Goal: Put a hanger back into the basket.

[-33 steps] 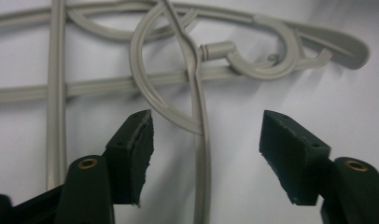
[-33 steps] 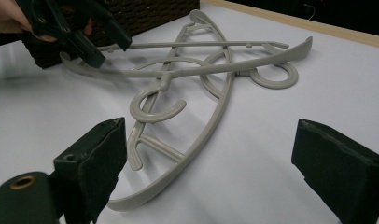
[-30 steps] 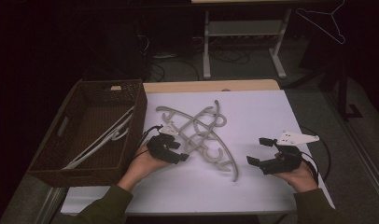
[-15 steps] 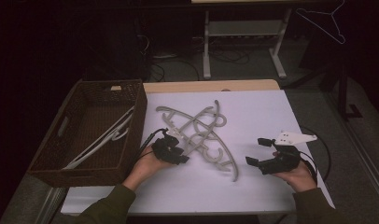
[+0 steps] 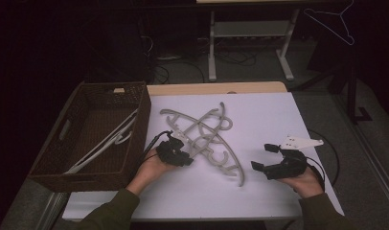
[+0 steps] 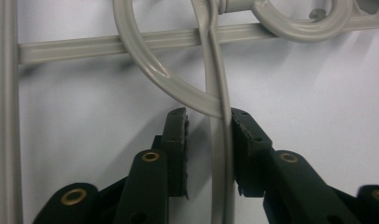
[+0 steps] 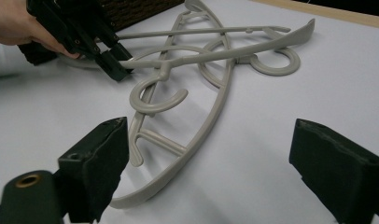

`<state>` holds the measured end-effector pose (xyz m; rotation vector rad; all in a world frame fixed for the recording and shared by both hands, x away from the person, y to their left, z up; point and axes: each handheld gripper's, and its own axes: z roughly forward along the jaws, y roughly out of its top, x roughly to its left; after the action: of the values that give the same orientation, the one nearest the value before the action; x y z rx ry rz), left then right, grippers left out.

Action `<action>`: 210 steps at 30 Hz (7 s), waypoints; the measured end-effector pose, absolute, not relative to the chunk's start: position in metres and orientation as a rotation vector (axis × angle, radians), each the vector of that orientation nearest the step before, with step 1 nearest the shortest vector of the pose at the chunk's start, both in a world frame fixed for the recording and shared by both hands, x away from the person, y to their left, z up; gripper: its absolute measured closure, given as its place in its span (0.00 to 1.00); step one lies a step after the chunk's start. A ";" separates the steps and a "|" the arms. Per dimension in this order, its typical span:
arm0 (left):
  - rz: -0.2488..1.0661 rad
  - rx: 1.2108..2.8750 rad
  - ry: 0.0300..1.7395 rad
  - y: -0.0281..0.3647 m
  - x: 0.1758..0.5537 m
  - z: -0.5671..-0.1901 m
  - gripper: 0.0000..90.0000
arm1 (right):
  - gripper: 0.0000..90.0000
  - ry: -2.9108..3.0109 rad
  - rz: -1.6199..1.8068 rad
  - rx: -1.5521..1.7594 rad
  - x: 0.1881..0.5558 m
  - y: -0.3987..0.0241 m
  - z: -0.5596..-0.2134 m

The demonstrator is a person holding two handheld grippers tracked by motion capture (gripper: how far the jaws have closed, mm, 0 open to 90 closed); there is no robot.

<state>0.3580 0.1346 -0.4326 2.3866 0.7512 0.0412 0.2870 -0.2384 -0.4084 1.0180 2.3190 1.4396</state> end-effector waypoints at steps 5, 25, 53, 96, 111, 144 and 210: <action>0.042 2.386 0.747 0.134 0.358 -0.432 0.85 | 0.15 2.328 1.432 1.016 0.287 -0.237 -0.410; 0.066 2.403 0.703 0.129 0.350 -0.409 0.90 | 0.12 2.309 1.427 0.999 0.287 -0.239 -0.411; 0.066 2.311 0.617 0.130 0.349 -0.310 0.91 | 0.12 2.300 1.440 0.996 0.287 -0.241 -0.409; 0.240 2.282 0.766 0.264 0.358 -0.264 0.91 | 0.12 2.299 1.432 1.010 0.288 -0.242 -0.409; 0.297 2.252 0.868 0.334 0.349 -0.273 0.91 | 0.12 2.302 1.423 1.006 0.289 -0.240 -0.410; 0.292 2.253 1.042 0.405 0.337 -0.310 0.91 | 0.12 2.303 1.415 1.009 0.291 -0.239 -0.411; 0.278 2.179 0.878 0.336 0.350 -0.298 0.25 | 0.15 2.317 1.397 1.039 0.292 -0.239 -0.409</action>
<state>0.3499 0.3359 -0.2976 2.1788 0.8783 0.2784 0.2921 -0.2391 -0.4090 1.0391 2.3173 1.3973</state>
